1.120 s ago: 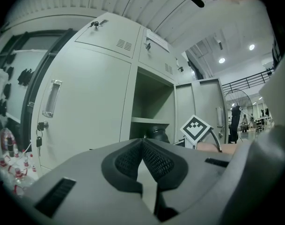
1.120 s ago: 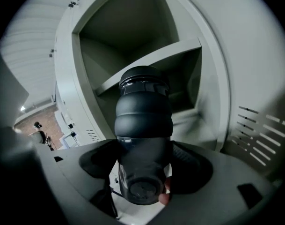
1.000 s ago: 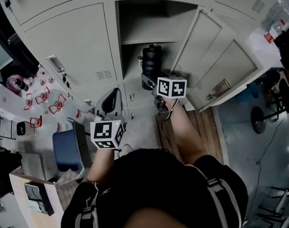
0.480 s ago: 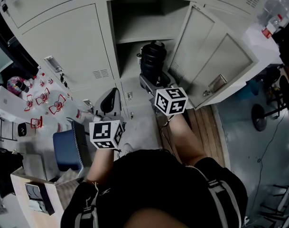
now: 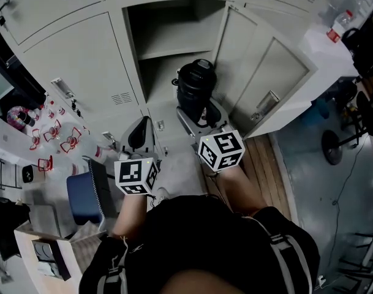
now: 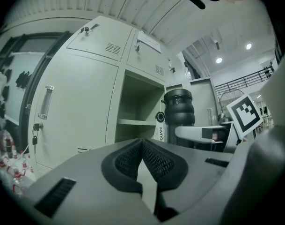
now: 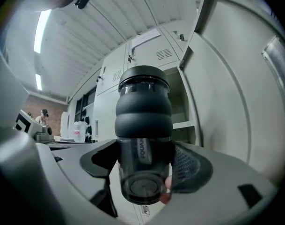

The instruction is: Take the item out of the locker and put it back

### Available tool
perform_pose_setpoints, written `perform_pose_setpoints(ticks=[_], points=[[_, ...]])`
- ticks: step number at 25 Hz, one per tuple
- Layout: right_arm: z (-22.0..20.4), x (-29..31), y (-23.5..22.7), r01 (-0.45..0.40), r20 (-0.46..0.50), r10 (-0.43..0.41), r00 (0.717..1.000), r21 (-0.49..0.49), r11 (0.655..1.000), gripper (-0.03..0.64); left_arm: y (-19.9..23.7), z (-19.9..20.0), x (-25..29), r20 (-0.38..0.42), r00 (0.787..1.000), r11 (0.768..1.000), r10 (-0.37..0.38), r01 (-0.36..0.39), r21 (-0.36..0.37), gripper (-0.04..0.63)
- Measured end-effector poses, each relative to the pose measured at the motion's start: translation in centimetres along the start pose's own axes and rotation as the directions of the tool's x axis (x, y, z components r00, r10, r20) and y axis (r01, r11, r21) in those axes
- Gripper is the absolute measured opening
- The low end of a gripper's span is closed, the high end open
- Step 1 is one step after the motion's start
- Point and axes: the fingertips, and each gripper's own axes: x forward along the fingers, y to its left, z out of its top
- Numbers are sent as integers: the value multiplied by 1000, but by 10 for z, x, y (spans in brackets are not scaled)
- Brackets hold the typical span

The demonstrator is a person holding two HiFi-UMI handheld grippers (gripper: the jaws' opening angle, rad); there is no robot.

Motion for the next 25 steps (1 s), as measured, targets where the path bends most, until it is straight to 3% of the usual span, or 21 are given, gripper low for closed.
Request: perform_pose_setpoints(ticks=[13,25], points=[[-5,-54,-6,12,12,-12,1000,-22,1000,368,-38,-4,-8,-3,1000,1000,-20,20,-6,12],[-6,-31,-8,18,17,-17,1000,-31,999,368,-29,-2,-15,-3,1000,1000,0,0,5,12]])
